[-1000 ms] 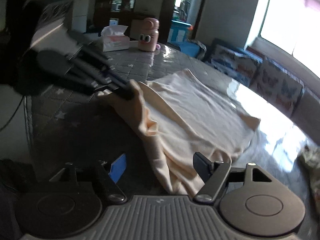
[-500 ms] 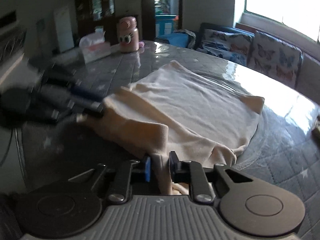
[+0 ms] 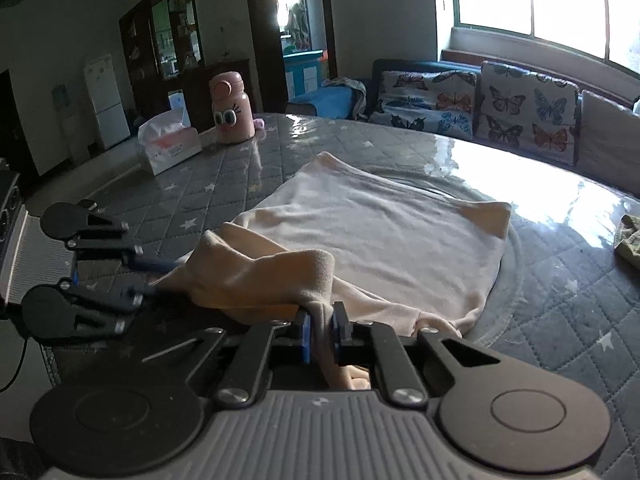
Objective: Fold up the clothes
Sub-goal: 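Grasp the hem with the left gripper while the right gripper grasps the hem and lifts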
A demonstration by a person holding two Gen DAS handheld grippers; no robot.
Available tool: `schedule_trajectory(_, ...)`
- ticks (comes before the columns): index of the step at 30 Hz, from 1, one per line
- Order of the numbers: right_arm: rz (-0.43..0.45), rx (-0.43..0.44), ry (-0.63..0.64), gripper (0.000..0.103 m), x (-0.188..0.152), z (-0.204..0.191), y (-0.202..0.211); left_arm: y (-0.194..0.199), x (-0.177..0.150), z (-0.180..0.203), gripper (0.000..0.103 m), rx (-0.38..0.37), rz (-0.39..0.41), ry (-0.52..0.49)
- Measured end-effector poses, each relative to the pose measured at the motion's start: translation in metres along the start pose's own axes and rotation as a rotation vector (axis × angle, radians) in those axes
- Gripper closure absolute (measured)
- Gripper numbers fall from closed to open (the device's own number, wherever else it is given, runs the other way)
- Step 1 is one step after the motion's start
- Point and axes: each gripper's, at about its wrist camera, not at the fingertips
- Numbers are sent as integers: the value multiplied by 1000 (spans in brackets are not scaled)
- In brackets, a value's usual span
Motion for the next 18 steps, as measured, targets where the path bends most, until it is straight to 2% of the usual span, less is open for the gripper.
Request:
schedule_trajectory(5,32,-1,-3,96,-6,-6,16,27,8,2,97,0,58,7)
schedule_trajectory(8,57,13,0,96,-9,-10,38,49,9,5,97,-18,78,16)
schedule_trajectory(13,85,59,8,96,-20,-26,83,104,9,17,97,-71,109,95)
schedule_trajectory(16,91,86,26,96,-26,-41,109,131,11,27,97,-76,139,101)
schedule_trajectory(18,84,84,28,96,-25,-42,111,136,15,27,97,-72,151,116)
Point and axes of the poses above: each gripper's, at about its wrist camera, not at the fingertips, and y roughly against the way its jaws point, z to its right, x to its top, and after that the axes turned 6 degrees about -x, right-handed
